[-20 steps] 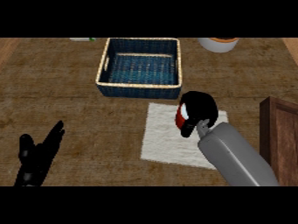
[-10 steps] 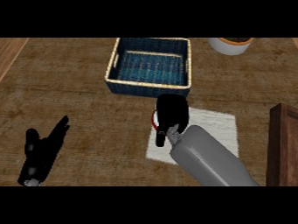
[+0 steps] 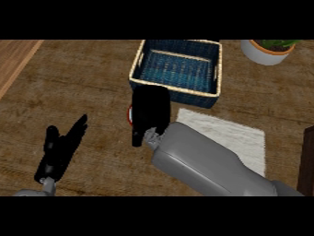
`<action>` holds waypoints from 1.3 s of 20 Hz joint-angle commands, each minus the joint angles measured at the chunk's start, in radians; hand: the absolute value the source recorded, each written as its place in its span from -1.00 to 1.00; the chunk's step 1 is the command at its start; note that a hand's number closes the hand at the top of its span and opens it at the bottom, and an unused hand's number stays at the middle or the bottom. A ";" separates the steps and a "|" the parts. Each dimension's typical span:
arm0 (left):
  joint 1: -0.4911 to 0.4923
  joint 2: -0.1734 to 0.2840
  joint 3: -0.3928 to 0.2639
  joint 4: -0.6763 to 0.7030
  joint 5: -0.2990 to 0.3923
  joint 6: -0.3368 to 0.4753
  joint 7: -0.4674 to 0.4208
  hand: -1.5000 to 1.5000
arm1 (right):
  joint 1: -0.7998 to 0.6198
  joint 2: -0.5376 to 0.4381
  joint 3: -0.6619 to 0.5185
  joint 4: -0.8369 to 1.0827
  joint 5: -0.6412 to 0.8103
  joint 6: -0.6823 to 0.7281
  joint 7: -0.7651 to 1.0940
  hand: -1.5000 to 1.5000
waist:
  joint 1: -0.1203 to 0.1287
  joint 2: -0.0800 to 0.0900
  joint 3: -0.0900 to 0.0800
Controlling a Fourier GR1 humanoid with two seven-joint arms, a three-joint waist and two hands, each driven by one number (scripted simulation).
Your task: Pick the can from the placemat and place it in the basket
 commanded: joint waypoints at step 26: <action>0.086 -0.001 0.032 0.015 -0.004 0.033 0.024 0.00 | -0.728 0.012 -0.382 0.275 0.133 -0.519 0.352 1.00 | -0.094 -0.011 -0.007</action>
